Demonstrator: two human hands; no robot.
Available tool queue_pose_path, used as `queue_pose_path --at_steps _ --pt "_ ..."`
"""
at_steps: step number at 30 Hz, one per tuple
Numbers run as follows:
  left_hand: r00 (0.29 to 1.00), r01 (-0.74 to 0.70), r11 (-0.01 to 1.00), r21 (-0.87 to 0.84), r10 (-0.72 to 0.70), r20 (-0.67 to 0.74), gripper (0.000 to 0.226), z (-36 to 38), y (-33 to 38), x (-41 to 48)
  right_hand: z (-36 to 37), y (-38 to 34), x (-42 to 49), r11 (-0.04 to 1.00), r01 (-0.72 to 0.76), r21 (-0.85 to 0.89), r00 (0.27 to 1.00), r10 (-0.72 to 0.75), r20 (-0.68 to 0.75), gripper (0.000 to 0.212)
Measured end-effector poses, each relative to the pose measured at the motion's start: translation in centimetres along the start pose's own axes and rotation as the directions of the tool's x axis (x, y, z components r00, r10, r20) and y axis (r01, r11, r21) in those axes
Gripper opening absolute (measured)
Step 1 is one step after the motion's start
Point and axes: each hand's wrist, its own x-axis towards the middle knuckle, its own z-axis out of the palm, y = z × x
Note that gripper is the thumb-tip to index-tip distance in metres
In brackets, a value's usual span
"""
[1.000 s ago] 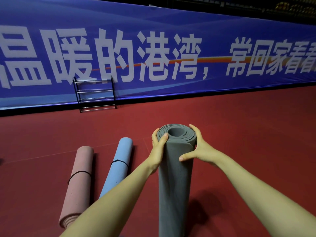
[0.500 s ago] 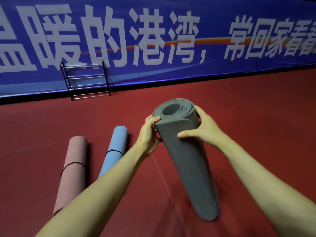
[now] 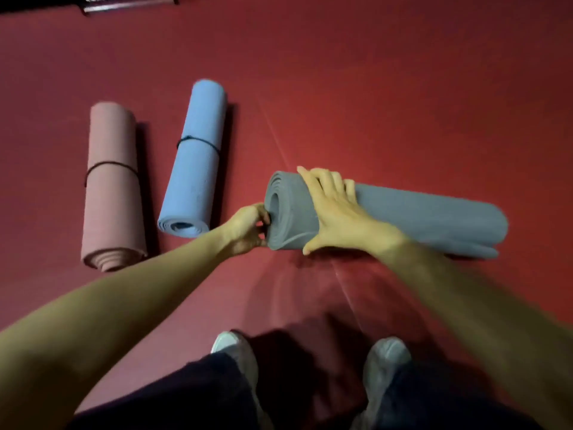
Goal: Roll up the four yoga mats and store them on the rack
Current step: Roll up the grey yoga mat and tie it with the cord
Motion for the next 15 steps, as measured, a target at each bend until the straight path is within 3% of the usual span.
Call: queue_pose_path --at_steps 8,12,15 --pt "0.994 0.084 0.994 0.064 -0.088 0.058 0.058 -4.0 -7.5 2.5 8.8 -1.2 -1.4 1.0 0.029 0.012 0.99 -0.03 0.135 0.13" --pt "0.977 0.17 0.983 0.069 -0.178 0.12 0.056 -5.5 -11.9 2.6 12.6 -2.0 -4.2 0.996 0.083 -0.039 0.985 -0.076 0.157 0.128" --pt "0.969 0.228 0.972 0.048 -0.232 0.085 0.057 -6.0 -15.1 2.6 14.9 -2.5 -5.5 0.989 0.135 -0.067 0.972 -0.119 0.201 0.123"
